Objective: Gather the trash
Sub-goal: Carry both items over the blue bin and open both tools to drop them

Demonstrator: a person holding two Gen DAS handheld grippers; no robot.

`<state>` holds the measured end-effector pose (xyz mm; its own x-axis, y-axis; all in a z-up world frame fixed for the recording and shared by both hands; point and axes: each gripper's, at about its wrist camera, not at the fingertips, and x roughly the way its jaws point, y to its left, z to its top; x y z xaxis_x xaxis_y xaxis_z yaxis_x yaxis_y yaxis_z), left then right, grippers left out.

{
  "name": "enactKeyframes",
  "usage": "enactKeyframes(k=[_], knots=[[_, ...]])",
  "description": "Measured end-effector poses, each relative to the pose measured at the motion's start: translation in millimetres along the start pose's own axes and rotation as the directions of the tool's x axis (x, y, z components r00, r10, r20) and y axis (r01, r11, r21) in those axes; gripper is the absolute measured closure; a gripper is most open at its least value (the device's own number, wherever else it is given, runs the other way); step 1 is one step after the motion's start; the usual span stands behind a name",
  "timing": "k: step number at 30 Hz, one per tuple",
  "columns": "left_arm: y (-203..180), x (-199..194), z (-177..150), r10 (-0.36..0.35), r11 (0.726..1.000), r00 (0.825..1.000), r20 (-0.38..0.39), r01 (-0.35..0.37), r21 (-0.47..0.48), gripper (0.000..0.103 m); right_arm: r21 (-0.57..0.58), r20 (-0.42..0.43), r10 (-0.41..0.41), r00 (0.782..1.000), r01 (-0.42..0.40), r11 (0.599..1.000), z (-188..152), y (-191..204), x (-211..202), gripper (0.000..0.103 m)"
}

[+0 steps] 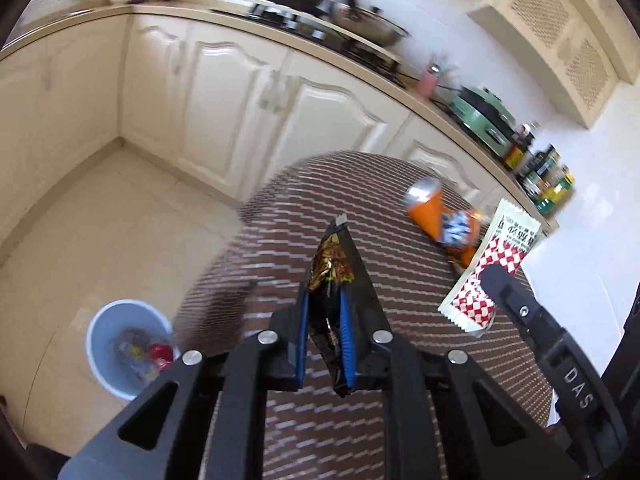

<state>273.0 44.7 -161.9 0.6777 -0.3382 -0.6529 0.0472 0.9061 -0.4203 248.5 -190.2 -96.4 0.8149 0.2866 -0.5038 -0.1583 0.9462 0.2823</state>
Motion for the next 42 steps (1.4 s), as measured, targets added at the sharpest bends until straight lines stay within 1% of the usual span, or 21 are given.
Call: enactKeyframes(k=[5,6,9,12,16,18,20,24,25,27,29,32,34,42], knots=[[66.1,-28.1,-1.9,0.076,0.992,0.997,0.015,-0.074,-0.098,0.090,-0.067,-0.047,0.081,0.996,-0.084,0.994,-14.1,59.9,23.6,0.094],[83.5,-33.6,-3.0,0.102,0.988,0.995,0.015,-0.100,-0.120,0.090,-0.083,-0.063,0.100,0.993,-0.106,0.991,-18.7,75.4,30.7,0.094],[119.0,-42.7,-6.3,0.158,0.974,0.987,0.009,-0.154,-0.167,0.090,-0.125,-0.112,0.146,0.983,-0.159,0.979,-32.6,114.3,51.3,0.094],[159.3,-46.6,-12.3,0.231,0.950,0.973,-0.010,-0.228,-0.212,0.090,-0.160,-0.169,0.174,0.970,-0.202,0.966,-49.8,148.1,75.9,0.094],[203.1,-38.3,-18.0,0.278,0.919,0.959,-0.059,-0.283,-0.274,0.090,-0.185,-0.256,0.187,0.948,-0.238,0.954,-75.5,181.6,112.2,0.094],[223.0,-30.9,-20.4,0.316,0.900,0.944,-0.089,-0.328,-0.285,0.089,-0.192,-0.295,0.188,0.937,-0.251,0.949,-87.8,192.3,127.4,0.094],[234.6,-23.1,-23.3,0.330,0.893,0.937,-0.118,-0.350,-0.283,0.089,-0.198,-0.332,0.183,0.925,-0.258,0.946,-99.6,199.8,144.1,0.094],[257.3,2.1,-24.7,0.333,0.883,0.925,-0.182,-0.373,-0.284,0.089,-0.199,-0.369,0.173,0.913,-0.259,0.945,-112.3,206.2,165.9,0.094],[262.9,9.2,-23.9,0.323,0.884,0.926,-0.195,-0.369,-0.287,0.089,-0.199,-0.380,0.167,0.910,-0.257,0.946,-115.4,206.5,172.6,0.094],[270.4,18.7,-22.3,0.307,0.883,0.930,-0.204,-0.358,-0.303,0.088,-0.198,-0.393,0.160,0.905,-0.253,0.947,-118.5,204.2,182.3,0.094],[275.5,27.2,-19.6,0.305,0.883,0.927,-0.217,-0.361,-0.300,0.087,-0.195,-0.406,0.150,0.902,-0.246,0.950,-121.4,201.2,190.9,0.094],[279.7,31.1,-20.0,0.292,0.886,0.930,-0.223,-0.351,-0.303,0.082,-0.186,-0.424,0.139,0.895,-0.237,0.954,-124.9,195.4,201.9,0.094],[278.9,33.1,-19.2,0.299,0.886,0.928,-0.224,-0.357,-0.297,0.073,-0.180,-0.435,0.135,0.890,-0.233,0.956,-126.2,191.0,208.0,0.094],[283.2,39.2,-23.4,0.308,0.875,0.917,-0.252,-0.378,-0.304,0.071,-0.176,-0.458,0.132,0.879,-0.236,0.956,-133.0,194.9,220.7,0.094]])
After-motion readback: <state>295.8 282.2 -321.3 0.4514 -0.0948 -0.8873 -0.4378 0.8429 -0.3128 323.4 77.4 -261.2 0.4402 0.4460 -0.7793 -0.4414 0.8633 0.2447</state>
